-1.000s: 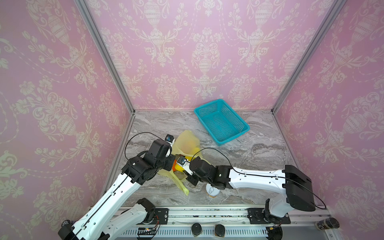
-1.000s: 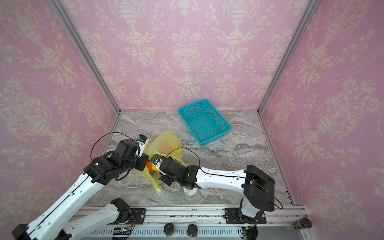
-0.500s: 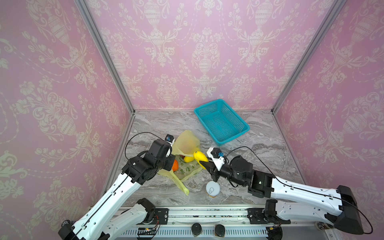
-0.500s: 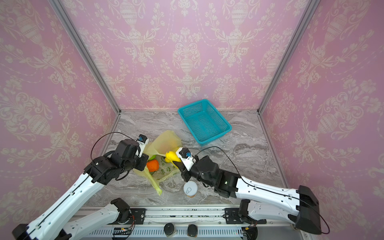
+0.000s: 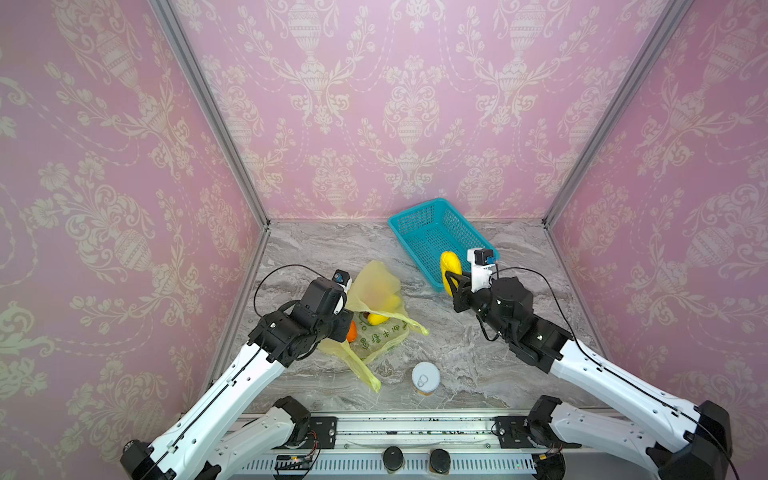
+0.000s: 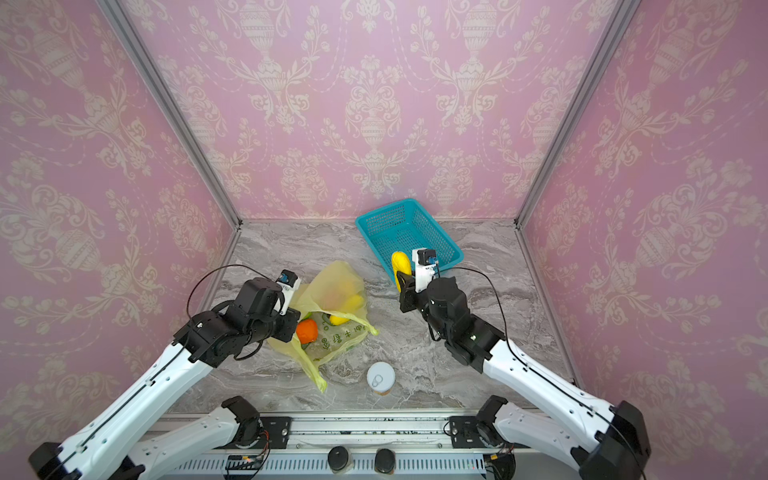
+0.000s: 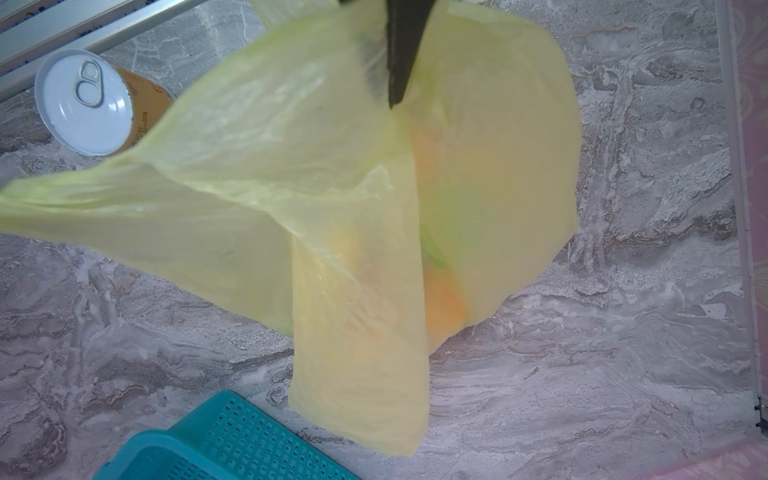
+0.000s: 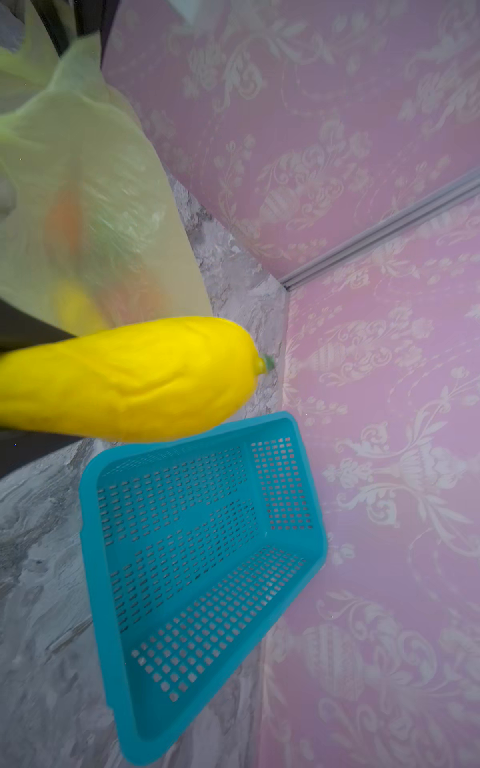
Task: Untie the knot of the plastic bag and take out the fruit
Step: 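Lift the yellow mango out with the right gripper and carry it to the teal basket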
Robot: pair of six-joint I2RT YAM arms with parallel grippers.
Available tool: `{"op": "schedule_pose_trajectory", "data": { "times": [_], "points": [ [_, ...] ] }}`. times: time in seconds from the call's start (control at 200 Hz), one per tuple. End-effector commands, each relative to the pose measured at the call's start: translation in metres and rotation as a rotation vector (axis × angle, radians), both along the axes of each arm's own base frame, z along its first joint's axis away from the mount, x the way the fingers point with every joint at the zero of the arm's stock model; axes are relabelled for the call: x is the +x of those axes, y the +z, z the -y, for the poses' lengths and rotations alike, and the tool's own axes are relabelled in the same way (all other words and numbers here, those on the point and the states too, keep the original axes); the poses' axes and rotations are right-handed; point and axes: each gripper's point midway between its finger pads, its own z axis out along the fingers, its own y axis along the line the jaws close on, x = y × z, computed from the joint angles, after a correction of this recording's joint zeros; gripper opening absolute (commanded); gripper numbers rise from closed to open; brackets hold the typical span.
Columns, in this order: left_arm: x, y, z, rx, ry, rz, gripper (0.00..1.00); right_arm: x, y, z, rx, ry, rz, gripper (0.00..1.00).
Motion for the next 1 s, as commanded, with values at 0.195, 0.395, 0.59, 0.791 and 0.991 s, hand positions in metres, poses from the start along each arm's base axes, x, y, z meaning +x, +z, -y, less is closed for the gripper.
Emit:
{"op": "schedule_pose_trajectory", "data": {
  "times": [0.195, 0.395, 0.59, 0.791, 0.991],
  "points": [
    [-0.001, -0.004, 0.002, -0.035, 0.009, -0.016, 0.0, 0.092, -0.085, 0.047, -0.139, -0.301, -0.365, 0.0],
    [-0.001, -0.003, 0.001, -0.038, 0.012, -0.009, 0.0, 0.137, -0.104, 0.05, -0.204, -0.339, -0.429, 0.0],
    [-0.002, -0.001, 0.001, -0.042, 0.011, -0.005, 0.0, 0.169, -0.135, 0.059, -0.264, -0.39, -0.53, 0.0],
    [-0.002, 0.0, -0.001, -0.039, 0.018, 0.002, 0.0, 0.166, -0.157, 0.068, -0.297, -0.434, -0.614, 0.0],
    [-0.003, 0.001, 0.001, -0.05, 0.007, 0.0, 0.0, 0.12, -0.162, 0.074, -0.271, -0.457, -0.643, 0.0]
  ]
}}
